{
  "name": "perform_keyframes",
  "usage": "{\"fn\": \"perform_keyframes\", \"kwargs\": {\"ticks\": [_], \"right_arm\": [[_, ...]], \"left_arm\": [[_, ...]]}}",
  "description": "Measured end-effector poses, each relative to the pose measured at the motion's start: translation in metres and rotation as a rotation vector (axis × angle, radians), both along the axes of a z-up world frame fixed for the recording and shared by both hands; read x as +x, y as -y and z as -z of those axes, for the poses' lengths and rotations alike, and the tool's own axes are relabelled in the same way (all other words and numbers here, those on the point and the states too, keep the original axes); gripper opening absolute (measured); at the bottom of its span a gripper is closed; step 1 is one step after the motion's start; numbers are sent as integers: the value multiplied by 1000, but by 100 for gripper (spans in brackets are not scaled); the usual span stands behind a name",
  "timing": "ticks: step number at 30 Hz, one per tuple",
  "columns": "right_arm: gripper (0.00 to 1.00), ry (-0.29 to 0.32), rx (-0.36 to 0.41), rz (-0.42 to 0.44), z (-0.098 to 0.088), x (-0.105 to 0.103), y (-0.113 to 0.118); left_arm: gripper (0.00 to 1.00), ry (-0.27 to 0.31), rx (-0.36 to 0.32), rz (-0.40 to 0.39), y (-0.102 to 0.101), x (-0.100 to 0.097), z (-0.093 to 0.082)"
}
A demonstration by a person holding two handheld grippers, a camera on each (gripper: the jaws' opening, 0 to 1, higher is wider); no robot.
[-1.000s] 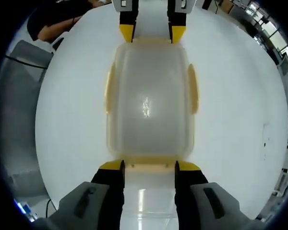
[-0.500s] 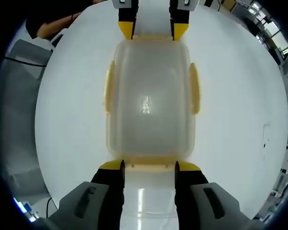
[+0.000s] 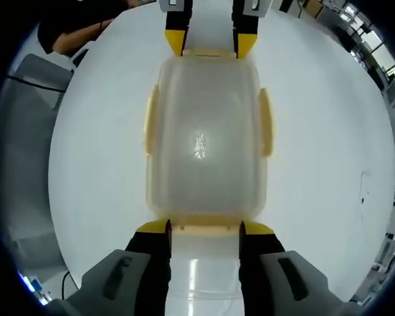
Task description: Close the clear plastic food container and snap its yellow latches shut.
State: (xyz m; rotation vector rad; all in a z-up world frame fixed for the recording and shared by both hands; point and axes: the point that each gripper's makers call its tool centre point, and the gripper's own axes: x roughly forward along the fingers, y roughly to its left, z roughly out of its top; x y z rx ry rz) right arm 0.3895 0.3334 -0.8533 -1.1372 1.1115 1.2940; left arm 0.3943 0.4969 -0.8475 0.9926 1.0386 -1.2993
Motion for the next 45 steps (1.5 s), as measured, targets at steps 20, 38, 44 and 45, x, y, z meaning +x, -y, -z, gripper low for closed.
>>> {"fn": "perform_keyframes", "kwargs": {"ticks": [20, 38, 44, 45], "right_arm": [[37, 14, 81, -19, -33, -11, -13], [37, 41, 151, -65, -67, -23, -4], [37, 47, 155, -81, -70, -23, 8], [37, 44, 158, -83, -71, -24, 10]], "left_arm": [[33, 9, 19, -30, -13, -17, -29], [33, 51, 54, -74, 0, -34, -63], [33, 58, 74, -87, 14, -37, -69], [33, 56, 83, -88, 16, -37, -70]]}}
